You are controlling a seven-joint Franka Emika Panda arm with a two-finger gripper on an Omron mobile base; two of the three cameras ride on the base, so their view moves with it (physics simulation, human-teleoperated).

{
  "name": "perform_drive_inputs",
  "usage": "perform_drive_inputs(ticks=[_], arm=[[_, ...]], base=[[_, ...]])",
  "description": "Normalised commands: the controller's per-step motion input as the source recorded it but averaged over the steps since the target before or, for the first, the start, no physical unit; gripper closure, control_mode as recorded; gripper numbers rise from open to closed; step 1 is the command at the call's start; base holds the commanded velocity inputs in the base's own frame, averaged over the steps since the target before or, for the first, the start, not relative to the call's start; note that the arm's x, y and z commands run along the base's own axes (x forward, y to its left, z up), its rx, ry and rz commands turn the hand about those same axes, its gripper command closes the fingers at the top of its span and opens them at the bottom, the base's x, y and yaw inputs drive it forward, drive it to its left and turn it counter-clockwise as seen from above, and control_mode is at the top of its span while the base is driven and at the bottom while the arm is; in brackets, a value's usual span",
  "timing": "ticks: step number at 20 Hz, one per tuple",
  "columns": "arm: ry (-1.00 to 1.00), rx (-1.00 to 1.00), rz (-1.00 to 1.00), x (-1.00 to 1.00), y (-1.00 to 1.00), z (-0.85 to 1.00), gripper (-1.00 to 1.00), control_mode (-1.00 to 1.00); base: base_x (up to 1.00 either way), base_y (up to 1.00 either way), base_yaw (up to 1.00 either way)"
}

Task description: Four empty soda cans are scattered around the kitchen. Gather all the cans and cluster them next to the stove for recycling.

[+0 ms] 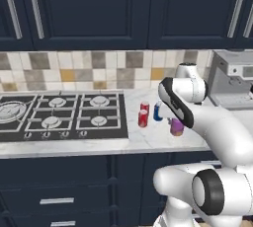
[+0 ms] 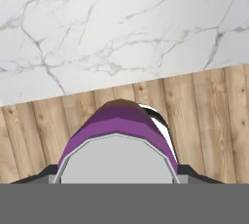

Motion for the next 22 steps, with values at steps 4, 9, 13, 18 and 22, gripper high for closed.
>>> perform_drive_inputs(ticks=[4, 9, 13, 18, 22], arm=[[0.0, 0.0, 0.0, 0.0, 0.0, 0.0, 1.0, 1.0], [0.0, 0.0, 0.0, 0.0, 0.0, 0.0, 1.0, 1.0], [0.0, 0.0, 0.0, 0.0, 0.0, 0.0, 1.0, 1.0], [0.0, 0.0, 0.0, 0.0, 0.0, 0.0, 1.0, 1.0], [0.0, 0.0, 0.0, 0.0, 0.0, 0.0, 1.0, 1.0]], base=[[0.39, 0.02, -0.04], [0.26, 0.03, -0.02], [0.17, 0.06, -0.01], [0.23, 0.06, -0.01], [0.02, 0.0, 0.0]])
